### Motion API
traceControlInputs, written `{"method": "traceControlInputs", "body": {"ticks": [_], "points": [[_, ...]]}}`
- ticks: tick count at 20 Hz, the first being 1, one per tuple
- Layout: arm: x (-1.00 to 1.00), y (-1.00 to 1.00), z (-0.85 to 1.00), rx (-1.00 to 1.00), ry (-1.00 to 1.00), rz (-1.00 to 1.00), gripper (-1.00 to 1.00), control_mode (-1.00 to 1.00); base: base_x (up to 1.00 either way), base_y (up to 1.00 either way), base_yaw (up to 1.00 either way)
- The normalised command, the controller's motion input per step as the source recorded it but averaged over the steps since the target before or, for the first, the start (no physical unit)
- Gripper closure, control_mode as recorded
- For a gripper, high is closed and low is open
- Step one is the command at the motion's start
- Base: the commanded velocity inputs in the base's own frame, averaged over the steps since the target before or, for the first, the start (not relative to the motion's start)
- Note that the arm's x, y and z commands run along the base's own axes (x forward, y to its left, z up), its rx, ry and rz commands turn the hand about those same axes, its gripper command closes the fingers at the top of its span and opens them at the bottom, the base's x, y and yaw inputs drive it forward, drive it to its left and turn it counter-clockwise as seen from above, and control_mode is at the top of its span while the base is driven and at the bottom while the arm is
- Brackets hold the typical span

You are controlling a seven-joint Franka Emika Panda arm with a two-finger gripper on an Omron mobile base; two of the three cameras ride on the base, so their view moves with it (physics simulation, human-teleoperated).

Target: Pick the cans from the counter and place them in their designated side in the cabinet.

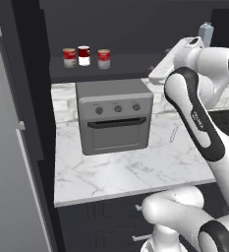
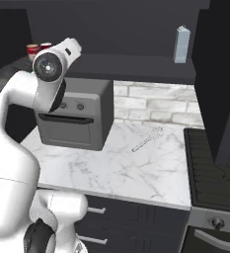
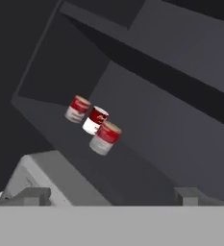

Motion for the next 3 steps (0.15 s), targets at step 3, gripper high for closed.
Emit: {"method": "traceControlInputs", "body": {"ticks": [3], "points": [[-0.80,-0.12,-0.01,-0.07,0.00,0.00,-1.00,-1.00,0.00,0.00,0.00]]}}
